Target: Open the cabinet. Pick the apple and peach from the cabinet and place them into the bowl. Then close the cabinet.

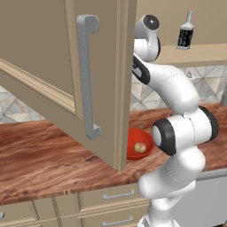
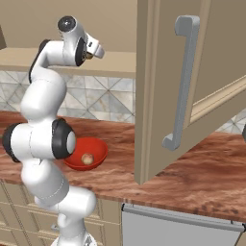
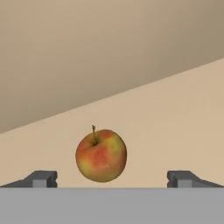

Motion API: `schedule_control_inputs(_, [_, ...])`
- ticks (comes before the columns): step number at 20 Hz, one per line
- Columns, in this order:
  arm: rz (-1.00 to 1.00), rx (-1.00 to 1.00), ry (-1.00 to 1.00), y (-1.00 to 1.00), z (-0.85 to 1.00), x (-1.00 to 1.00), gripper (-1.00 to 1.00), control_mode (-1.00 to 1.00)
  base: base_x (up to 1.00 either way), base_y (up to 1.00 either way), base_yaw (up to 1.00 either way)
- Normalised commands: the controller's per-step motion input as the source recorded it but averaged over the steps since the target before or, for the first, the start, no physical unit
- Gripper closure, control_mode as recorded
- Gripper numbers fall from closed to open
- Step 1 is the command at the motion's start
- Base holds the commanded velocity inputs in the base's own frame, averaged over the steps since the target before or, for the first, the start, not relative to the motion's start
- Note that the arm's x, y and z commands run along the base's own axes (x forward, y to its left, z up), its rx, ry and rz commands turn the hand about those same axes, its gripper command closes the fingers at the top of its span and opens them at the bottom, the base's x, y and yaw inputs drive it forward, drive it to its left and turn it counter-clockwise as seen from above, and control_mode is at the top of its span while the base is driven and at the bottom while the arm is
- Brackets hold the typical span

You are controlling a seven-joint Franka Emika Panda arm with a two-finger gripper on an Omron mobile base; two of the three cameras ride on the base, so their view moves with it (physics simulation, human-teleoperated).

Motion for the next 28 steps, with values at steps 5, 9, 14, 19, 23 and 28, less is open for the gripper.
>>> schedule_control_inputs(5, [0.00,0.00,0.00,0.00,-0.24,0.20,-1.00,-1.00,0.00,0.00,0.00])
schedule_control_inputs(9, [0.00,0.00,0.00,0.00,-0.04,0.40,-1.00,-1.00,0.00,0.00,0.00])
schedule_control_inputs(14, [0.00,0.00,0.03,0.05,0.00,0.50,-1.00,-1.00,0.00,0.00,0.00])
schedule_control_inputs(19, [0.00,0.00,0.19,0.51,-0.20,0.15,1.00,-1.00,0.00,0.00,0.00])
schedule_control_inputs(23, [0.00,0.00,0.04,0.04,0.00,0.01,1.00,-1.00,0.00,0.00,0.00])
schedule_control_inputs(28, [0.00,0.01,-0.01,0.00,0.00,-0.27,1.00,-1.00,0.00,0.00,0.00])
